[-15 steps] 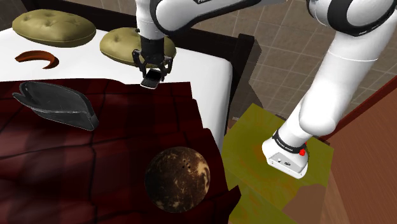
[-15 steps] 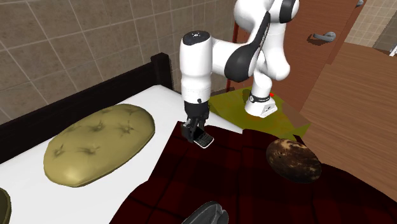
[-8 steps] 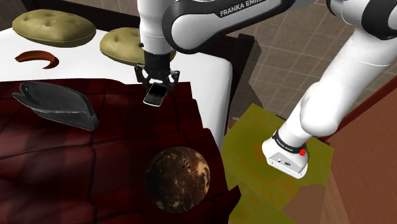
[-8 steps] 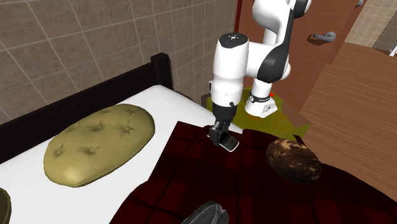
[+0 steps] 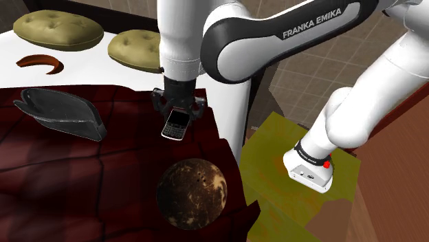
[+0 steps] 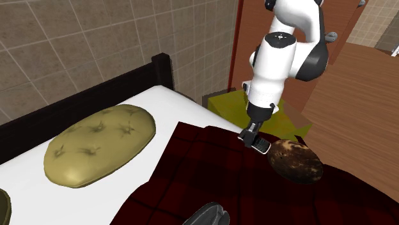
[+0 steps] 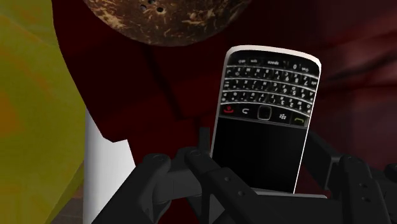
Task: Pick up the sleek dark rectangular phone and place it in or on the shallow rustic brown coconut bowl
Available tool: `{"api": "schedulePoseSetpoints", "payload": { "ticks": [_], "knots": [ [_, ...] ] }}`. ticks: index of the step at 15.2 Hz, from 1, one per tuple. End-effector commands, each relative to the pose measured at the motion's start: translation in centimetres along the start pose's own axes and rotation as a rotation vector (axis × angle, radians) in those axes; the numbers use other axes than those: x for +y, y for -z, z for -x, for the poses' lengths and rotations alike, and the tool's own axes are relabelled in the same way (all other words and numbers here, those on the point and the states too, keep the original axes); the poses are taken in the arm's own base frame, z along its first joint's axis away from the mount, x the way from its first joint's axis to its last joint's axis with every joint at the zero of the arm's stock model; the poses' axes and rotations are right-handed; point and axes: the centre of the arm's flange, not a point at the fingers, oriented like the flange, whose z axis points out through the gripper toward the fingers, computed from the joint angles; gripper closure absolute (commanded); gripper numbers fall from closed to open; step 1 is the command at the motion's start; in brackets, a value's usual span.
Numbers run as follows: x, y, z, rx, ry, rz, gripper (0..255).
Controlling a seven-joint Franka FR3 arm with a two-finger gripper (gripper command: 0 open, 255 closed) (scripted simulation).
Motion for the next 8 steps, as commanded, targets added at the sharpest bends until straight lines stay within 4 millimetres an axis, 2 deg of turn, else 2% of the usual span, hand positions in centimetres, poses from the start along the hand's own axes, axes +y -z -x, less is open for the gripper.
{"api": "schedulePoseSetpoints", "payload": {
  "ticks": [1, 8],
  "knots": [
    [1.2, -0.3, 2.6, 0.0, -0.001, 0.0, 255],
    [5.2, -0.1, 11.0, 0.0, -0.001, 0.0, 255]
  ]
}}
